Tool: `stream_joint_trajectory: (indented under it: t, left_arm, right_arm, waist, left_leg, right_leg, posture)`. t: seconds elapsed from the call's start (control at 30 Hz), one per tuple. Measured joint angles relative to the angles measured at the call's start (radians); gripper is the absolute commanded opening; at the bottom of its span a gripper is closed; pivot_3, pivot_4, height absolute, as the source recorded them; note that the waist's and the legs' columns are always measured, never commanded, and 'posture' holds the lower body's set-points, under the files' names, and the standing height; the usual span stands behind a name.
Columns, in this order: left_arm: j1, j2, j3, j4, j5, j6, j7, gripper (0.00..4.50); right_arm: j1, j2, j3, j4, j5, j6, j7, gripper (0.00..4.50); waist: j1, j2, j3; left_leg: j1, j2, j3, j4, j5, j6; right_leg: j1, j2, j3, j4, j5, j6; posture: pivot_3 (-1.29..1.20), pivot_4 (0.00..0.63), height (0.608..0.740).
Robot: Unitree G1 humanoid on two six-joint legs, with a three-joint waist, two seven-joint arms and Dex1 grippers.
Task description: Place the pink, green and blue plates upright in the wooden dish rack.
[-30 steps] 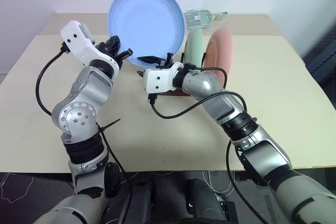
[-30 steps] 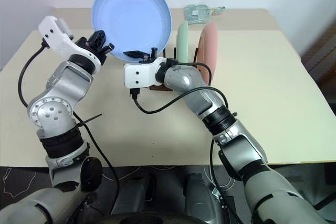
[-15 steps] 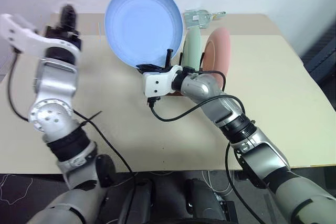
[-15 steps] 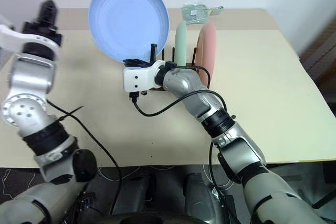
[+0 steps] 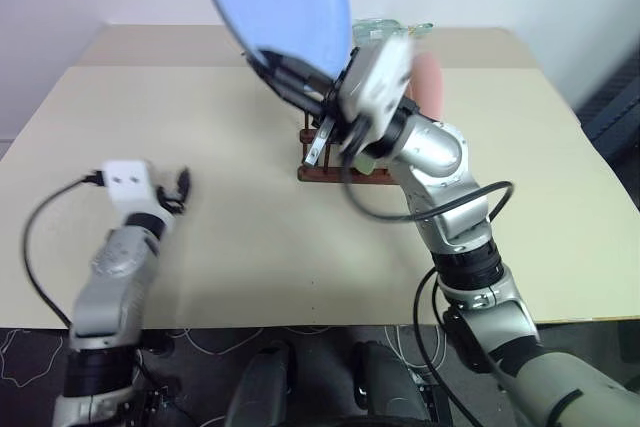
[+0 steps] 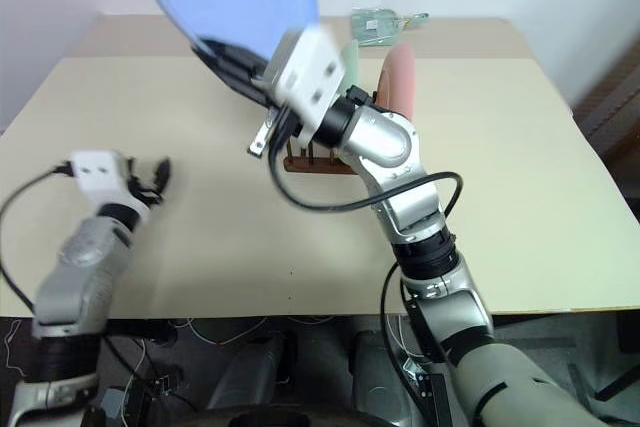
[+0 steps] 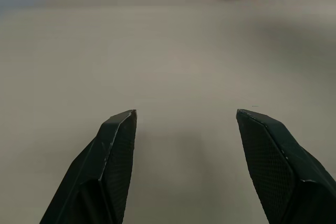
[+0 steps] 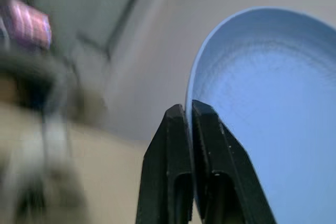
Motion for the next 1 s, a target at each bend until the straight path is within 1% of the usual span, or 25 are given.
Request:
stream_joint_trajectory:
  t: [0.07, 0.17, 0.4, 0.6, 0.73, 0.87, 0.97, 1.0]
  left_arm:
    - [0.030, 0.000, -0.069, -0.003, 0.060, -0.067, -0.056, 3.08]
    - [0.044, -0.009, -0.103, -0.002, 0.096, -0.127, -0.112, 3.08]
    - [0.043, -0.055, -0.142, -0.003, 0.137, -0.166, -0.174, 3.08]
    - [0.044, -0.061, -0.145, -0.046, 0.137, -0.170, -0.238, 3.08]
    - [0.048, -0.059, -0.145, -0.067, 0.137, -0.172, -0.282, 3.08]
    - [0.047, -0.059, -0.145, -0.086, 0.137, -0.172, -0.304, 3.08]
    - [0.047, -0.063, -0.146, -0.087, 0.139, -0.171, -0.313, 3.13]
    - [0.048, -0.065, -0.146, -0.088, 0.140, -0.171, -0.315, 3.13]
  right_arm:
    - [0.029, 0.043, -0.049, -0.047, 0.148, 0.125, -0.073, 0.00]
    - [0.091, 0.083, -0.099, -0.056, 0.282, 0.254, -0.179, 0.00]
    - [0.120, 0.191, -0.163, -0.053, 0.441, 0.361, -0.372, 0.00]
    - [0.127, 0.201, -0.214, 0.013, 0.498, 0.397, -0.456, 0.00]
    - [0.121, 0.201, -0.234, 0.087, 0.483, 0.395, -0.494, 0.00]
    - [0.078, 0.200, -0.242, 0.158, 0.457, 0.384, -0.502, 0.00]
    - [0.033, 0.190, -0.247, 0.228, 0.437, 0.385, -0.500, 0.96]
    - [0.021, 0.185, -0.252, 0.248, 0.430, 0.385, -0.500, 1.47]
  waist:
    - [0.000, 0.000, 0.000]
    - [-0.001, 0.001, 0.000]
    - [-0.001, 0.002, 0.001]
    - [-0.002, 0.003, 0.001]
    - [-0.003, 0.003, 0.001]
    - [-0.003, 0.003, 0.001]
    - [-0.003, 0.003, 0.001]
    - [-0.002, 0.003, 0.001]
  left_leg:
    - [0.000, 0.001, 0.000, -0.001, -0.001, -0.002]
    - [0.000, 0.001, 0.001, -0.001, -0.001, -0.002]
    - [0.000, 0.001, 0.002, -0.001, 0.000, 0.000]
    - [0.000, 0.001, 0.002, -0.001, 0.000, 0.000]
    - [0.000, 0.001, 0.002, -0.001, 0.000, 0.001]
    - [0.000, 0.001, 0.003, 0.000, 0.000, 0.001]
    - [0.000, 0.001, 0.003, 0.000, 0.000, 0.001]
    - [0.000, 0.001, 0.003, 0.000, 0.000, 0.001]
  right_leg:
    - [0.000, 0.000, 0.000, 0.000, -0.001, -0.004]
    - [-0.001, 0.000, 0.000, 0.000, -0.001, -0.006]
    - [-0.002, 0.000, 0.000, 0.000, 0.000, -0.004]
    - [-0.002, 0.000, -0.001, 0.000, -0.001, -0.004]
    - [-0.002, 0.001, -0.001, 0.000, 0.000, -0.004]
    - [-0.002, 0.001, -0.001, 0.000, 0.000, -0.003]
    - [-0.002, 0.003, -0.001, 0.000, 0.000, -0.003]
    - [-0.002, 0.003, -0.001, 0.000, 0.000, -0.003]
  posture:
    - [0.00, 0.150, 0.738]
    - [0.00, 0.150, 0.738]
    - [0.00, 0.150, 0.738]
    - [0.00, 0.150, 0.738]
    - [0.00, 0.150, 0.738]
    - [0.00, 0.150, 0.738]
    - [0.00, 0.150, 0.738]
    - [0.00, 0.150, 0.738]
